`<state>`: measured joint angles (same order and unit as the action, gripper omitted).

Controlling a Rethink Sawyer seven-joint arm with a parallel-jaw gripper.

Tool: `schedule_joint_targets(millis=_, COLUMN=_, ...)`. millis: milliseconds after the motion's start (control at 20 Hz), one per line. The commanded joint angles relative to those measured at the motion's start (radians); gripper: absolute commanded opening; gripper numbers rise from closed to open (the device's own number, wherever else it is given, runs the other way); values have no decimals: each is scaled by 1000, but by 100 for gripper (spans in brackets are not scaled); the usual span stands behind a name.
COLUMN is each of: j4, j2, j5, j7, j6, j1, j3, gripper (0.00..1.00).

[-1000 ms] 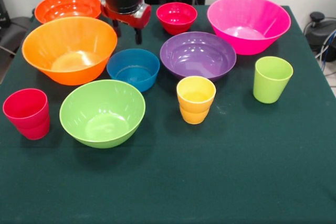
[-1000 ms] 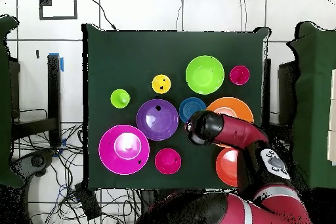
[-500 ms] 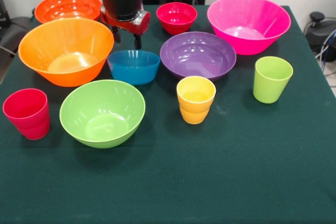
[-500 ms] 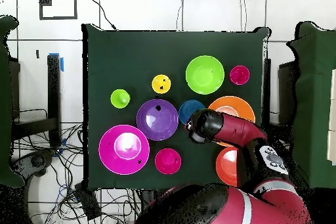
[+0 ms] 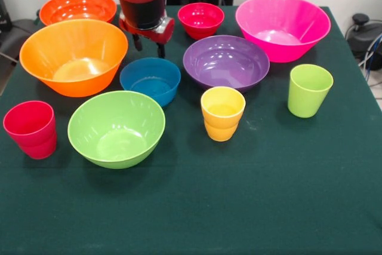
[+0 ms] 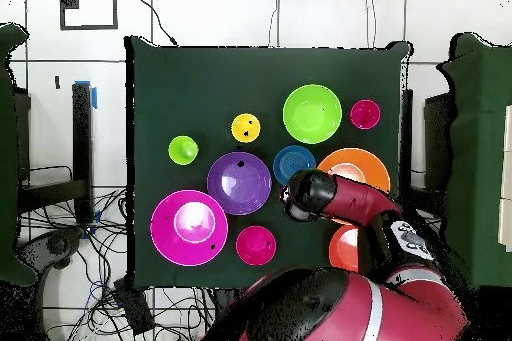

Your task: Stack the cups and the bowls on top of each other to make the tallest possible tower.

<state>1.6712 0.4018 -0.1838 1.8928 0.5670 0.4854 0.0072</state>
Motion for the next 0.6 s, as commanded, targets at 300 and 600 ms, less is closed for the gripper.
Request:
schedule_joint_targets(millis=300, j4=18, j2=64, j5=48, j7=85, j6=24, j1=-6, j3=79, gripper=100)
schedule_joint_targets(millis=600, j4=46, j2=120, j5=66, j7=73, j6=90, j1=-5, j3=79, gripper=100)
